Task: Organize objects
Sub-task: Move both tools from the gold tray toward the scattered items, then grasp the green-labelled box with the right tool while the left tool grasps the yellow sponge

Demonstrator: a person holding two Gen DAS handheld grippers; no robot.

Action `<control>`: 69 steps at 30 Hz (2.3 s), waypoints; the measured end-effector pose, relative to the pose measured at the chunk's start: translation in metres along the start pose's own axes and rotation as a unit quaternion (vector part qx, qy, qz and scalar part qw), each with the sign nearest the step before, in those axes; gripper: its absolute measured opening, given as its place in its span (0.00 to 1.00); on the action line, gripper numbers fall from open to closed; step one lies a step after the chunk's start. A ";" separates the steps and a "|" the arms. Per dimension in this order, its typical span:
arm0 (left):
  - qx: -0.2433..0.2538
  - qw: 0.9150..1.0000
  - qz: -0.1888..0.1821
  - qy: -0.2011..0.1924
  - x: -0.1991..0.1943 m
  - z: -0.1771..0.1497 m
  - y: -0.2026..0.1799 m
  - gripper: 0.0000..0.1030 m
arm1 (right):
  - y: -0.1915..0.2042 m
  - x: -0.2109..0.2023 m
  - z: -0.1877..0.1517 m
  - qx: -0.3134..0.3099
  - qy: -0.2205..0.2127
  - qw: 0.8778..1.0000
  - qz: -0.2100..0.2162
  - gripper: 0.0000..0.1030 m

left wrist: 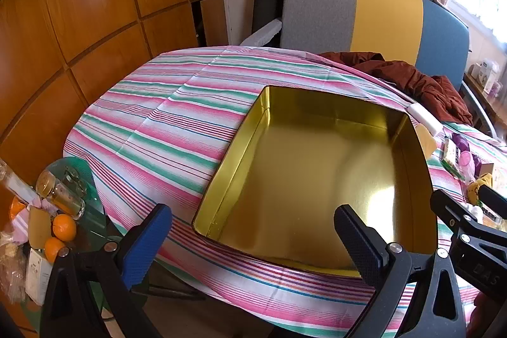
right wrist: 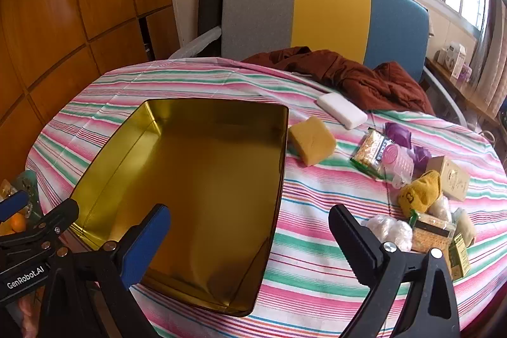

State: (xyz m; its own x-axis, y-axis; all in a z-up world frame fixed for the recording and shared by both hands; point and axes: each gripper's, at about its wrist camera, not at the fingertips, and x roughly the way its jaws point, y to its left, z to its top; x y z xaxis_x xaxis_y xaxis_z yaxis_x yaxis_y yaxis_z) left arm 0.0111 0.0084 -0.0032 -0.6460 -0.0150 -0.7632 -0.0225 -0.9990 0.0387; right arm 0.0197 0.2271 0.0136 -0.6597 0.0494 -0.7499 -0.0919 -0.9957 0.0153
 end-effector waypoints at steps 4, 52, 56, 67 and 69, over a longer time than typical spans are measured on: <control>-0.001 1.000 0.001 0.002 0.000 0.000 0.000 1.00 | 0.001 -0.001 0.000 0.000 -0.001 1.000 0.002 0.99; 0.105 0.941 -0.309 0.093 -0.021 -0.048 -0.182 1.00 | -0.304 -0.033 -0.108 0.134 0.007 0.988 -0.082 0.55; 0.153 0.936 -0.305 0.085 -0.028 -0.056 -0.207 1.00 | -0.313 -0.018 -0.114 0.149 0.021 0.987 -0.060 0.54; 0.237 0.908 -0.338 0.070 -0.035 -0.067 -0.265 1.00 | -0.316 0.001 -0.122 0.164 0.022 0.986 -0.039 0.32; 0.266 0.900 -0.340 0.064 -0.036 -0.071 -0.282 1.00 | -0.318 -0.001 -0.125 0.166 0.023 0.985 -0.039 0.31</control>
State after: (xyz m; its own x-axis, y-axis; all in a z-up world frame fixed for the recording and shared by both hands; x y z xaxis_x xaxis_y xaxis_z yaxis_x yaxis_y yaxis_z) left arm 0.0947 0.2875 -0.0325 -0.2524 0.5529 -0.7941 -0.7634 -0.6181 -0.1877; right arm 0.1425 0.5333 -0.0731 -0.6067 0.1143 -0.7867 -0.3860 -0.9075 0.1659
